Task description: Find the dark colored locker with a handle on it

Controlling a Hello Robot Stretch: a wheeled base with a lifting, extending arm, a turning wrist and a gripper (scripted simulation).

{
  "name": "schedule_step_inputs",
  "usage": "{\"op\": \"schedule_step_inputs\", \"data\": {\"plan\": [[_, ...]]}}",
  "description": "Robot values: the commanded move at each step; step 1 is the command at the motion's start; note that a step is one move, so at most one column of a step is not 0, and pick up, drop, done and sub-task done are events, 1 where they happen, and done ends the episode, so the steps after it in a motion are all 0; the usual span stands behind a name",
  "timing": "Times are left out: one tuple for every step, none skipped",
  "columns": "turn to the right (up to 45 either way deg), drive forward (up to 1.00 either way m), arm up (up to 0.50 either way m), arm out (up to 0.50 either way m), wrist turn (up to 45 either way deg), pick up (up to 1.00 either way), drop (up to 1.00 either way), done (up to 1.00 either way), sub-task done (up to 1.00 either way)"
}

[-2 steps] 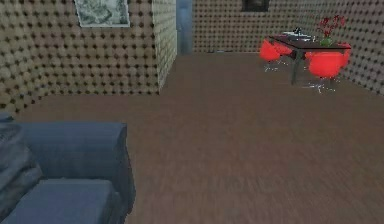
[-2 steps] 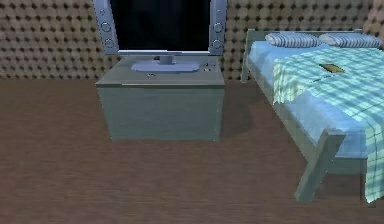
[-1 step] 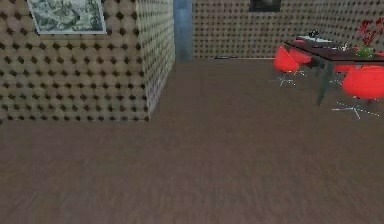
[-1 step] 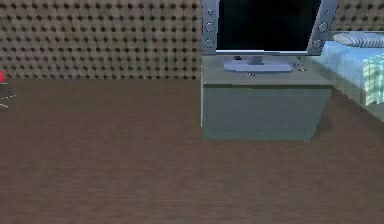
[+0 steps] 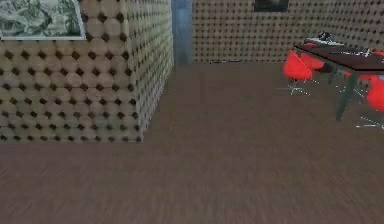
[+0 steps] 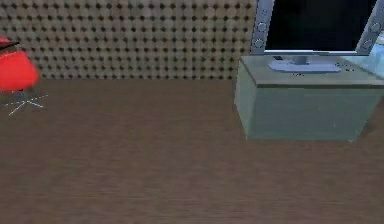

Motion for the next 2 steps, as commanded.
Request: {"op": "schedule_step_inputs", "data": {"plan": [[0.0,1.0,0.0,0.0,0.0,0.0,0.0,0.0,0.0],[0.0,1.0,0.0,0.0,0.0,0.0,0.0,0.0,0.0]]}}
